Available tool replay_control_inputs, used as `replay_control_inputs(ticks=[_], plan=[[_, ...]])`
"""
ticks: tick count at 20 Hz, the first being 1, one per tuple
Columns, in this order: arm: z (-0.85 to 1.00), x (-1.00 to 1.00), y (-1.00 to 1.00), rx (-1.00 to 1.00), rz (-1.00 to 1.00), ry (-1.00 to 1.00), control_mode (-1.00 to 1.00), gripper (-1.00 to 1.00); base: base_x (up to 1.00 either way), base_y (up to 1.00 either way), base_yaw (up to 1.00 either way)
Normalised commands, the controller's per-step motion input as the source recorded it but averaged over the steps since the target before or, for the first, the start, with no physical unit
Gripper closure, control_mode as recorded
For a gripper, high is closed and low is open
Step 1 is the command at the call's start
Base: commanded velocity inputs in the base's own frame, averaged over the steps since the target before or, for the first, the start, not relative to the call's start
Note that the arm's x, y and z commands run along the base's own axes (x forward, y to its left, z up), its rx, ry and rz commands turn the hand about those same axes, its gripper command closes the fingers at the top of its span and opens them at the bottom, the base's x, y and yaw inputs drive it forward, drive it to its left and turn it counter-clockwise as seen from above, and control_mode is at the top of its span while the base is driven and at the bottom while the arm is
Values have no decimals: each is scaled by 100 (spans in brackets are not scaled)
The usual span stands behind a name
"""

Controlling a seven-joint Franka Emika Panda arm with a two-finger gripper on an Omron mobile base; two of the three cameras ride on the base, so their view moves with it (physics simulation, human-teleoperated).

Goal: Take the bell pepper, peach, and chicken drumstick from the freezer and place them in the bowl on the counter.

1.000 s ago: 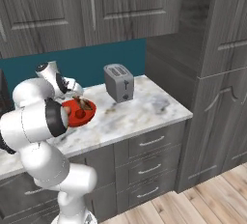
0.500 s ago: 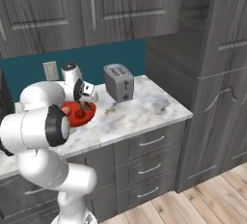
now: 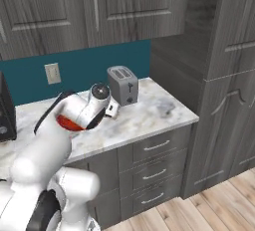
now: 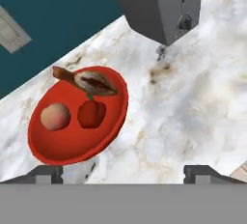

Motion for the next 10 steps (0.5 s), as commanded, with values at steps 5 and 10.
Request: replay_control_inputs(ticks=[5, 10], plan=[[58, -100, -59, 20, 0, -50, -100, -100, 0, 0, 0], [58, -100, -57, 19, 0, -51, -100, -100, 0, 0, 0]])
